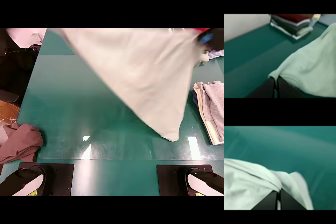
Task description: Fold the shirts.
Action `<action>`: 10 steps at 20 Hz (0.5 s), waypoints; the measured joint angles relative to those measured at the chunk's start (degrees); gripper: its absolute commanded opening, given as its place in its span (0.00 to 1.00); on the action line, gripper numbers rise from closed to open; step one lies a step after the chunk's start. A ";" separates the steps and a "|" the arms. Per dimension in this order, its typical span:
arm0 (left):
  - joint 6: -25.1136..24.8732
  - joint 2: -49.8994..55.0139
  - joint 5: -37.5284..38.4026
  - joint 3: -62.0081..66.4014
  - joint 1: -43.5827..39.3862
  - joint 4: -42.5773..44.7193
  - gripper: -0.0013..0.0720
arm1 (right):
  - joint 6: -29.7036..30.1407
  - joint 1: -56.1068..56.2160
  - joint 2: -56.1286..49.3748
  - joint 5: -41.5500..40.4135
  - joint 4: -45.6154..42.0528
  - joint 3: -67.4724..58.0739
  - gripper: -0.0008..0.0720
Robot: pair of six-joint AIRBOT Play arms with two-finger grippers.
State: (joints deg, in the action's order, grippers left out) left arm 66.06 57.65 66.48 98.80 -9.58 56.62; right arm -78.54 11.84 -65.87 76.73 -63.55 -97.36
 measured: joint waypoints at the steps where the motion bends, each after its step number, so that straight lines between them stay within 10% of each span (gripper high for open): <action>1: 0.09 1.14 0.76 -4.37 0.00 1.62 0.05 | -0.13 1.79 -1.64 -0.04 0.02 3.76 0.03; 9: 5.01 5.86 -7.63 -32.33 0.02 17.18 0.05 | -0.31 14.69 -12.39 -8.20 0.85 23.47 0.04; 10: 5.60 6.01 -8.74 -33.48 0.02 18.73 0.05 | -0.33 15.50 -12.90 -8.87 0.96 24.24 0.21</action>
State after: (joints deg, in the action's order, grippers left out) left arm 71.66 63.66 57.74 65.32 -9.56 75.35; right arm -78.87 27.33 -78.76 67.85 -62.59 -73.12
